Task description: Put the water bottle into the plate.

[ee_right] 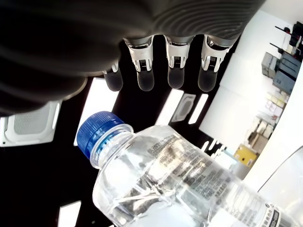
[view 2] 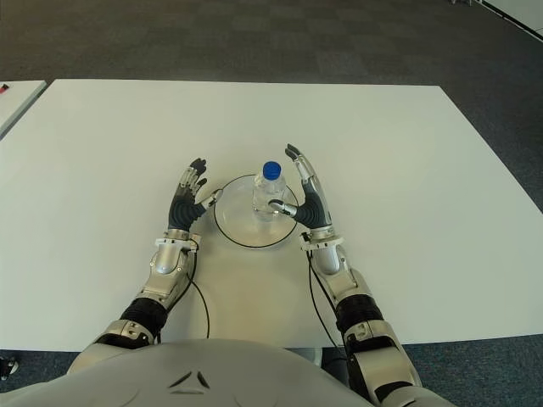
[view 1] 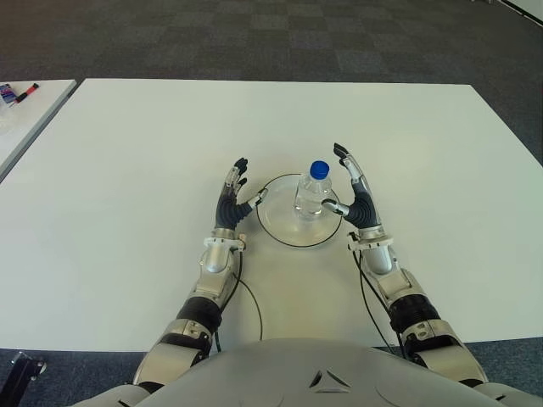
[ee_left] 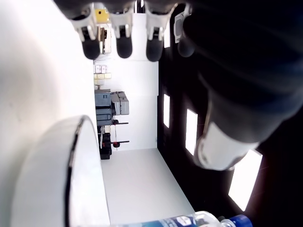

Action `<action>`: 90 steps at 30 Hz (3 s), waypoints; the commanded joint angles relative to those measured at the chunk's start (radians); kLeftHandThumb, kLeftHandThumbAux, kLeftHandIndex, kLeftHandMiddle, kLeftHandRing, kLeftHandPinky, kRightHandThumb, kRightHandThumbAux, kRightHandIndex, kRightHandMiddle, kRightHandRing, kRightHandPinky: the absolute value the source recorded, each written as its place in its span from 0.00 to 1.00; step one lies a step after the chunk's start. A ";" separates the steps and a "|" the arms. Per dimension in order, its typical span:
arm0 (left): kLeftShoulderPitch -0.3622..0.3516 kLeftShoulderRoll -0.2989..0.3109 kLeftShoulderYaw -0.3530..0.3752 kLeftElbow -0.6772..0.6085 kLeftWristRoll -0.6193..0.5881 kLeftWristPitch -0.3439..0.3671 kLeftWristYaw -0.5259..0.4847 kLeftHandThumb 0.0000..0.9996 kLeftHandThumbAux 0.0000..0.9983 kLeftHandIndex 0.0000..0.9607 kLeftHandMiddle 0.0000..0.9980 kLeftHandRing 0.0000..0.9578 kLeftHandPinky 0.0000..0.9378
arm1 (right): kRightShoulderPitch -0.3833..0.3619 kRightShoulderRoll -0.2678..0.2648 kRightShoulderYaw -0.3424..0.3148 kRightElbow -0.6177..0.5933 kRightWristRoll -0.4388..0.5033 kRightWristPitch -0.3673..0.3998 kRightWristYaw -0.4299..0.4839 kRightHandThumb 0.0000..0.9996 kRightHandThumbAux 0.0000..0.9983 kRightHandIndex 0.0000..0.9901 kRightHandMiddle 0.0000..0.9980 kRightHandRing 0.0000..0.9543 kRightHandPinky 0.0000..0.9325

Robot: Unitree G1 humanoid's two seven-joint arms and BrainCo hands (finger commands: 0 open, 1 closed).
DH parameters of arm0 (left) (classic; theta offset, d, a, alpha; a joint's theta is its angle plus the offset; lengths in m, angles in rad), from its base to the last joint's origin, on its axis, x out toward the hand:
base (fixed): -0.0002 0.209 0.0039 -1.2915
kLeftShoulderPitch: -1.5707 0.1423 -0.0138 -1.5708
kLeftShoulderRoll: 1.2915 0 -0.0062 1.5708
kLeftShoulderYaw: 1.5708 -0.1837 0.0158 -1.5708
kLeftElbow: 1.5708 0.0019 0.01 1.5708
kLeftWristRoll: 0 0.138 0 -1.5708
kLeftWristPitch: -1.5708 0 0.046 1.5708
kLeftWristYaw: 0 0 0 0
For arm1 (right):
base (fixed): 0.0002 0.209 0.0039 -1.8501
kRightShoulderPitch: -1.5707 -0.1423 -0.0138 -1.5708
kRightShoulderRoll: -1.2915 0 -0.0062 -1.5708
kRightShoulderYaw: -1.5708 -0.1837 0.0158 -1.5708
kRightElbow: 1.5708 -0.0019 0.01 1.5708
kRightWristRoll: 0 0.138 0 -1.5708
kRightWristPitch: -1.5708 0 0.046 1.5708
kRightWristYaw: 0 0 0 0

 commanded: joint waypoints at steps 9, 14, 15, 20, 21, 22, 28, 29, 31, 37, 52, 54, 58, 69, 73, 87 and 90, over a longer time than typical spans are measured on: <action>0.003 -0.050 0.011 -0.010 -0.001 0.025 0.019 0.22 0.76 0.04 0.10 0.08 0.08 | -0.040 0.009 -0.049 0.109 0.024 -0.025 -0.037 0.39 0.39 0.00 0.00 0.00 0.01; 0.007 -0.045 0.018 -0.012 -0.008 0.021 0.011 0.23 0.77 0.05 0.10 0.08 0.08 | -0.029 0.032 -0.065 0.095 0.090 0.026 0.014 0.36 0.46 0.00 0.00 0.00 0.03; 0.007 -0.045 0.019 -0.011 -0.008 0.020 0.011 0.23 0.77 0.05 0.10 0.08 0.08 | -0.025 0.038 -0.069 0.088 0.117 0.041 0.033 0.34 0.50 0.00 0.00 0.00 0.03; 0.011 -0.043 0.024 -0.014 -0.013 0.015 0.007 0.23 0.78 0.05 0.10 0.08 0.08 | -0.009 0.068 -0.092 0.046 0.217 0.090 0.095 0.26 0.60 0.00 0.00 0.00 0.02; 0.012 -0.042 0.025 -0.015 -0.013 0.014 0.006 0.23 0.78 0.05 0.10 0.08 0.08 | -0.007 0.072 -0.097 0.039 0.230 0.100 0.103 0.22 0.63 0.00 0.00 0.00 0.01; 0.014 -0.041 0.026 -0.016 -0.014 0.013 0.005 0.23 0.78 0.05 0.11 0.08 0.08 | -0.005 0.076 -0.102 0.034 0.237 0.110 0.108 0.21 0.64 0.00 0.00 0.00 0.01; 0.020 -0.038 0.031 -0.025 -0.013 0.010 -0.001 0.24 0.79 0.05 0.10 0.08 0.09 | -0.004 0.099 -0.129 0.018 0.266 0.154 0.121 0.12 0.71 0.00 0.00 0.00 0.02; 0.021 -0.038 0.032 -0.026 -0.012 0.010 0.000 0.24 0.79 0.05 0.10 0.08 0.09 | -0.006 0.106 -0.135 0.019 0.279 0.164 0.126 0.11 0.72 0.00 0.00 0.00 0.02; 0.022 -0.037 0.033 -0.030 -0.011 0.012 0.000 0.24 0.81 0.05 0.10 0.08 0.09 | -0.011 0.116 -0.144 0.020 0.294 0.180 0.133 0.10 0.73 0.00 0.00 0.00 0.03; 0.026 -0.034 0.037 -0.035 -0.013 0.018 -0.001 0.23 0.82 0.05 0.09 0.08 0.10 | -0.017 0.135 -0.160 0.021 0.303 0.217 0.140 0.08 0.73 0.00 0.00 0.00 0.03; 0.037 -0.028 0.043 -0.051 -0.009 0.022 0.005 0.25 0.81 0.05 0.09 0.08 0.12 | -0.052 0.175 -0.194 0.110 0.332 0.308 0.163 0.07 0.65 0.00 0.02 0.02 0.05; 0.039 -0.028 0.044 -0.054 -0.011 0.021 0.004 0.26 0.82 0.06 0.09 0.08 0.12 | -0.053 0.182 -0.199 0.108 0.360 0.331 0.192 0.08 0.64 0.00 0.02 0.02 0.04; 0.043 -0.027 0.046 -0.061 -0.017 0.023 0.000 0.28 0.82 0.06 0.10 0.08 0.11 | -0.056 0.201 -0.222 0.114 0.435 0.365 0.264 0.08 0.62 0.00 0.02 0.02 0.01; 0.054 -0.026 0.049 -0.078 -0.016 0.016 0.000 0.29 0.84 0.07 0.11 0.09 0.11 | -0.070 0.242 -0.289 0.180 0.589 0.333 0.422 0.08 0.61 0.03 0.06 0.04 0.06; 0.055 -0.024 0.050 -0.079 -0.016 0.012 -0.003 0.30 0.84 0.07 0.11 0.09 0.11 | -0.080 0.249 -0.308 0.210 0.611 0.322 0.457 0.08 0.62 0.04 0.07 0.06 0.08; 0.062 -0.024 0.056 -0.090 -0.022 -0.005 -0.007 0.31 0.84 0.07 0.13 0.11 0.12 | -0.095 0.253 -0.316 0.285 0.541 0.286 0.393 0.07 0.73 0.19 0.27 0.25 0.27; 0.063 -0.024 0.056 -0.093 -0.023 -0.006 -0.008 0.32 0.85 0.08 0.14 0.11 0.13 | -0.097 0.252 -0.311 0.289 0.516 0.287 0.360 0.08 0.78 0.22 0.31 0.29 0.27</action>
